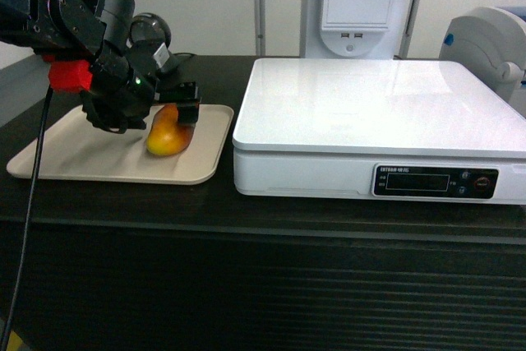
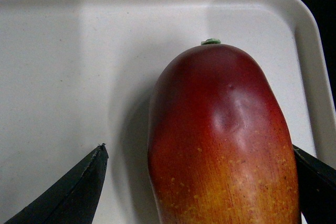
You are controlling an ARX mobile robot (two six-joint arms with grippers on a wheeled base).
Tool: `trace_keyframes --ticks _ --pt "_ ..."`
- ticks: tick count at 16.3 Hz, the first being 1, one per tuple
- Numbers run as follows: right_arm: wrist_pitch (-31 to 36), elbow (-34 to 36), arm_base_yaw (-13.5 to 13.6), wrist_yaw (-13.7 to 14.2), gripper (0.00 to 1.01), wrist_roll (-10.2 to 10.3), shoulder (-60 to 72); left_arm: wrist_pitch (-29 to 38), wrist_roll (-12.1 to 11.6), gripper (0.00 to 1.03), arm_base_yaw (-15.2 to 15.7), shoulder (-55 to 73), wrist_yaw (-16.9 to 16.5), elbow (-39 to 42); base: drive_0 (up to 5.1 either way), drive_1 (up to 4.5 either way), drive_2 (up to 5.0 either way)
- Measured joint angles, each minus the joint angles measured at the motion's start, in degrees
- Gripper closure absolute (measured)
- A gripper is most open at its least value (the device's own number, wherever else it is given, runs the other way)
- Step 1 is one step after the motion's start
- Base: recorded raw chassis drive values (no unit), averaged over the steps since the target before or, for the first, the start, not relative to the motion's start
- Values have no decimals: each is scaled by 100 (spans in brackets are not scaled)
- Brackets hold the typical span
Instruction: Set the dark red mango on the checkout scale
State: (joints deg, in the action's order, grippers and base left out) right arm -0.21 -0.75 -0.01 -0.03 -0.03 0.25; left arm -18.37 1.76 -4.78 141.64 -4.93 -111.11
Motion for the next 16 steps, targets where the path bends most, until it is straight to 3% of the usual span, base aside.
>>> trace_keyframes --ticks 2,3,5,7,11,16 --pt "0 -2 0 0 3 0 0 0 0 5 0 55 0 -74 0 0 0" --pt "-2 -2 0 0 3 0 0 -4 -2 10 0 83 -7 -74 0 0 0" --pt "-2 -2 0 0 3 0 0 -35 4 33 0 98 -2 -76 0 0 0" --pt "0 -2 0 0 3 0 0 -44 26 41 7 98 -2 -85 0 0 0" --pt "-2 -2 0 0 3 0 0 151 22 42 13 37 2 74 0 0 0" --pt "-2 -2 0 0 3 0 0 839 -131 42 11 -1156 42 1412 0 0 0"
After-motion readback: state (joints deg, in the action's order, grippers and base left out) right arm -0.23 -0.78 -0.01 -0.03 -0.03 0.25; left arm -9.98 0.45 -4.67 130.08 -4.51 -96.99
